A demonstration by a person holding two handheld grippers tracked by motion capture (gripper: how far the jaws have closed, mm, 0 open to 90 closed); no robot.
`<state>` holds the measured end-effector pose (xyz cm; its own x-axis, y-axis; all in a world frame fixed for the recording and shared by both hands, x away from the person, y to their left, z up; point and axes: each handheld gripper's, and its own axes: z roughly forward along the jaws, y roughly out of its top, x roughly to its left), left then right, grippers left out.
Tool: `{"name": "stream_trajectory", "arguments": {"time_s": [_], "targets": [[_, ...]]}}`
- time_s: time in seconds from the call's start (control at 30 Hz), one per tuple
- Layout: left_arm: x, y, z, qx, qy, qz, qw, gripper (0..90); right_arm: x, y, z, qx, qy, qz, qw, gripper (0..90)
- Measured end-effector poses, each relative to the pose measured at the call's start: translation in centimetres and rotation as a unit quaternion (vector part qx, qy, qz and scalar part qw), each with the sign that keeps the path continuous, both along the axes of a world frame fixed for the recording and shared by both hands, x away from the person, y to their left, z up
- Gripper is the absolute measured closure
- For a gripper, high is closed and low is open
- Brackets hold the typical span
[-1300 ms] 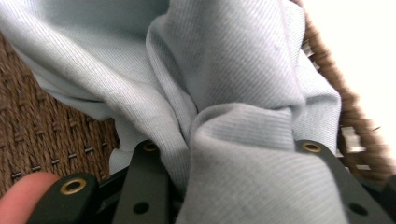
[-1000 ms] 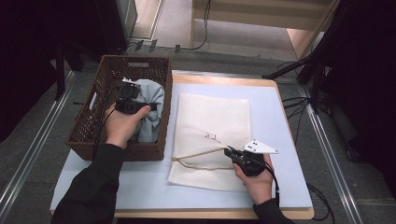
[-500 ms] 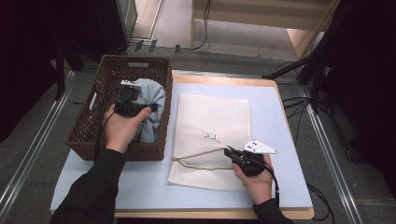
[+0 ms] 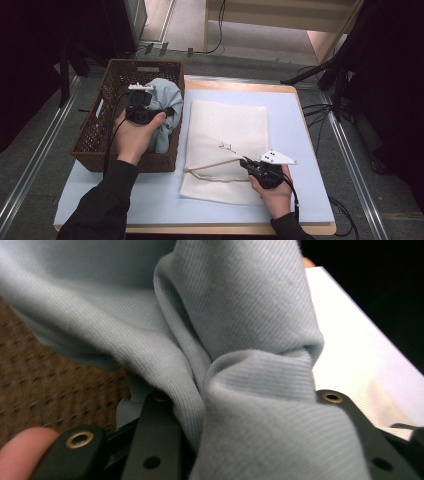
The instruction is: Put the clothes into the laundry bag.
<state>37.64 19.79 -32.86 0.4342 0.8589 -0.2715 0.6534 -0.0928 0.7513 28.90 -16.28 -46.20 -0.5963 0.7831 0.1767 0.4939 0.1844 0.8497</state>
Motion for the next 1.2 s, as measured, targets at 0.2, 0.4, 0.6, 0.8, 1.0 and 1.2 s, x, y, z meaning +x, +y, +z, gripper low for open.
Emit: {"name": "stream_trajectory", "arguments": {"time_s": [0.2, 0.4, 0.6, 0.8, 1.0, 1.2], "targets": [[-1.0, -2.7, 0.3, -0.003, -0.017, -0.029, 0.9994, 64.8, 0.0, 0.0, 0.0, 0.000, -0.001, -0.001, 1.0000, 85.3], [-2.1, -5.7, -0.2, -0.030, -0.012, -0.074, 0.9967, 65.1, 0.0, -0.1, 0.0, 0.003, -0.001, 0.000, 1.0000, 85.3], [-3.9, -8.2, -2.1, -0.036, 0.005, -0.112, 0.9930, 65.2, 0.1, -0.2, -0.1, 0.008, 0.003, -0.001, 1.0000, 85.7], [-6.3, -9.3, -3.7, -0.059, 0.016, -0.134, 0.9890, 65.2, 0.2, -0.3, -0.2, 0.008, 0.002, 0.000, 1.0000, 85.8], [-9.0, -9.1, -6.0, -0.073, 0.021, -0.142, 0.9869, 65.1, 0.1, -0.2, -0.2, 0.008, 0.003, -0.004, 1.0000, 85.9], [-11.4, -8.1, -7.4, -0.067, 0.023, -0.148, 0.9864, 65.1, 0.2, -0.2, -0.4, 0.006, 0.004, -0.004, 1.0000, 85.9]]}}
